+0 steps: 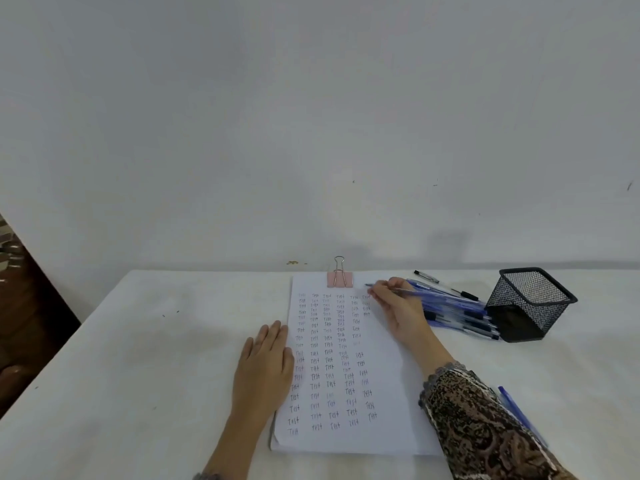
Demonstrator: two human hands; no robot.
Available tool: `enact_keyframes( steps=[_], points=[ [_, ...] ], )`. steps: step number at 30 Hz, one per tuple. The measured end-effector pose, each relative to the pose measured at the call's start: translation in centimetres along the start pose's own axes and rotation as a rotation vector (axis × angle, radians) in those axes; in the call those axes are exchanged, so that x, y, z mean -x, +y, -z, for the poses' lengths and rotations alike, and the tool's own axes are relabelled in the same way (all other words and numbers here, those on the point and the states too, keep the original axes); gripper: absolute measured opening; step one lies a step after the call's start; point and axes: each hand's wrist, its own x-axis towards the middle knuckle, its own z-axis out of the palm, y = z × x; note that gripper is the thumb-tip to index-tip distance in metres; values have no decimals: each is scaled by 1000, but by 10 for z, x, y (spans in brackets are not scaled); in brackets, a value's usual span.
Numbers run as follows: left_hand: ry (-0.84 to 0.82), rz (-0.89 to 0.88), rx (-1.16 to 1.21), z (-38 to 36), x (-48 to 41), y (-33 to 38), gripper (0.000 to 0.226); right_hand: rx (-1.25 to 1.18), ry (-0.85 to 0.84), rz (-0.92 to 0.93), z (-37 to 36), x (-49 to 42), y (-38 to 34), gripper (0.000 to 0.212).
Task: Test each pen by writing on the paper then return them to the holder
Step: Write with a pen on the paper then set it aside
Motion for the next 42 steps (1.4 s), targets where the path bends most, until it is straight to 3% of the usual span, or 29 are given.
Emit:
enact_keyframes(
  steps=[4,7,17,25,42],
  points=[
    [-6,5,-1,1,1,0,95,424,41,151,-3,2,12,43],
    [-8,3,-1,1,1,2,95,511,96,200,-9,8,14,53],
    [-19,8,5,2,0,2,96,638,-22,161,-21,16,6,51],
    [-24,5,14,2,0,2,88,617,13,127,-22,18,5,50],
    [-18,0,12,3,2,1,96,676,53,166,-19,15,7,48]
  ],
)
